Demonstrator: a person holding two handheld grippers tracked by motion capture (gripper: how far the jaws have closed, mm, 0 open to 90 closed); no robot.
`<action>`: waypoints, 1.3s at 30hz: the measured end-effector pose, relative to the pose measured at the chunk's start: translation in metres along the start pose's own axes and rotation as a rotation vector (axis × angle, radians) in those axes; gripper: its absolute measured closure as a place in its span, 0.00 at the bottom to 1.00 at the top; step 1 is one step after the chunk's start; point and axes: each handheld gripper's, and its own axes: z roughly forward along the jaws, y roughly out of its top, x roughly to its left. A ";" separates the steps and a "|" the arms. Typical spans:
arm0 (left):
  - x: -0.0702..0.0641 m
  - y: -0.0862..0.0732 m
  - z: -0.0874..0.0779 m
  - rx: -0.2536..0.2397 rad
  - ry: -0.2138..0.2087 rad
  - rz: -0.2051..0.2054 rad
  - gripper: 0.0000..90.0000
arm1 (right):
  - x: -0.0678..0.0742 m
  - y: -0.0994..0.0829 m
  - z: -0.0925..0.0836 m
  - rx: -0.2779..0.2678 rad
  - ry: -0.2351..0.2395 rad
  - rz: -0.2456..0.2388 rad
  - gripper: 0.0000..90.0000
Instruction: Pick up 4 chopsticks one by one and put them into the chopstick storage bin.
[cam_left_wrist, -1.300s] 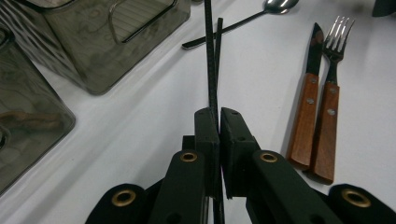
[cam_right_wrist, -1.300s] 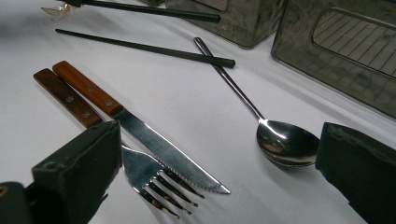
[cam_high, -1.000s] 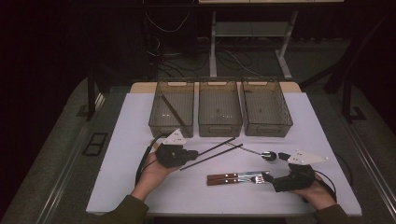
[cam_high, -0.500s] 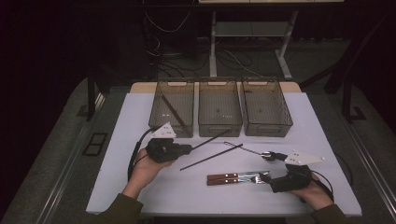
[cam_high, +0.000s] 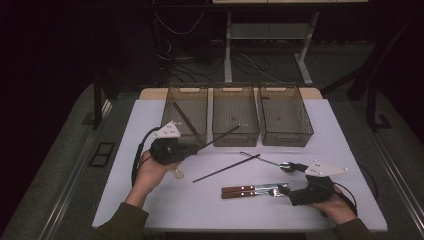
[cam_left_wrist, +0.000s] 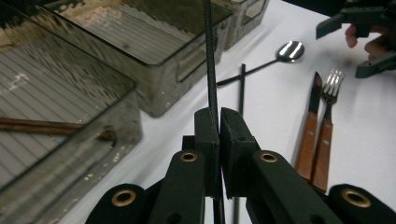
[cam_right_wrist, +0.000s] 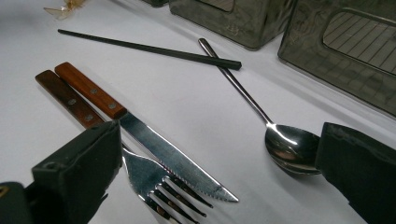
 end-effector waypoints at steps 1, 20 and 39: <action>0.003 0.001 -0.001 0.001 0.005 0.003 0.95 | 0.000 0.000 0.000 -0.001 0.001 0.001 0.01; 0.047 0.023 -0.004 -0.009 0.132 -0.066 0.95 | -0.002 0.000 -0.002 -0.014 -0.005 0.014 0.01; 0.090 0.038 0.014 0.031 0.330 -0.170 0.95 | -0.002 0.001 -0.005 -0.028 -0.008 0.015 0.01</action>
